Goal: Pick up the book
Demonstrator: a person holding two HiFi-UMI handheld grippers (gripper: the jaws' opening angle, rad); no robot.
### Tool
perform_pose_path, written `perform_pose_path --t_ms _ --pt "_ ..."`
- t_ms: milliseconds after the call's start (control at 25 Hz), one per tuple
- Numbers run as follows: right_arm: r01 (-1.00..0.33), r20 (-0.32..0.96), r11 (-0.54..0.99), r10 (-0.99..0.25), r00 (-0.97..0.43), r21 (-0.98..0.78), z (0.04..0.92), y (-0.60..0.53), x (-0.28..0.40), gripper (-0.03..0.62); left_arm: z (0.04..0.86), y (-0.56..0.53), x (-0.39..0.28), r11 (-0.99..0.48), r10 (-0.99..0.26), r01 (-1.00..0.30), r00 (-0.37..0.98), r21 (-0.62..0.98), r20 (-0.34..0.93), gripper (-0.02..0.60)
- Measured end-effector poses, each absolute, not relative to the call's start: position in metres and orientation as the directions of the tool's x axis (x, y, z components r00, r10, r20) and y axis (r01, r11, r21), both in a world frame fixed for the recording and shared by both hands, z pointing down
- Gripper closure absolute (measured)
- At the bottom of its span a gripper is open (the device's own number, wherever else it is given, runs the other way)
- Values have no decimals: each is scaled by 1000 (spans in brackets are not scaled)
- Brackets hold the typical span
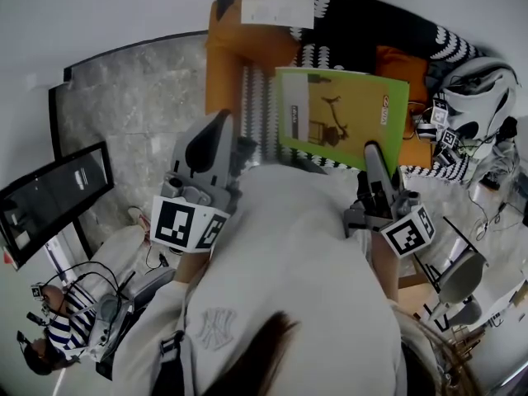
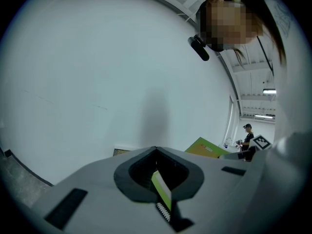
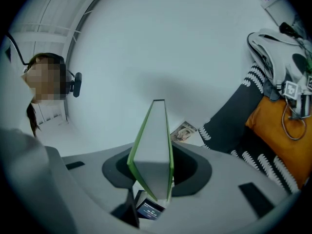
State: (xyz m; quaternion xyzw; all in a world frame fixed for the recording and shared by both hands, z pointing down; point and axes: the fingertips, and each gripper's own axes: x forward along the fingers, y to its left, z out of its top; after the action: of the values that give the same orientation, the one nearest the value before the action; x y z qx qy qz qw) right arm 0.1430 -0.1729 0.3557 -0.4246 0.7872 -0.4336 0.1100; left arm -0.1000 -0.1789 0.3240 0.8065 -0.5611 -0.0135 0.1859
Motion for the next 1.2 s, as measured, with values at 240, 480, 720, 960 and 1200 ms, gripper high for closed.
perform_pose_path --t_ms 240,480,720,960,1200 --pt "-569 201 244 -769 -607 -786 359 -171 146 444 324 -177 -98 -306 -909 -898 374 316 185 572" --pt "-568 215 221 -771 -599 -793 365 -172 149 444 326 -176 -100 -296 -912 -901 365 317 187 572" --pt "-569 214 227 -767 -604 -791 364 -172 148 444 326 -176 -99 -295 -912 -901 365 318 189 572" --pt "-567 217 224 -766 -605 -793 364 -172 148 444 326 -176 -98 -297 -910 -900 368 319 192 572" --pt "-568 220 219 -766 -603 -794 366 -173 148 444 327 -177 -98 -298 -909 -899 370 320 192 572"
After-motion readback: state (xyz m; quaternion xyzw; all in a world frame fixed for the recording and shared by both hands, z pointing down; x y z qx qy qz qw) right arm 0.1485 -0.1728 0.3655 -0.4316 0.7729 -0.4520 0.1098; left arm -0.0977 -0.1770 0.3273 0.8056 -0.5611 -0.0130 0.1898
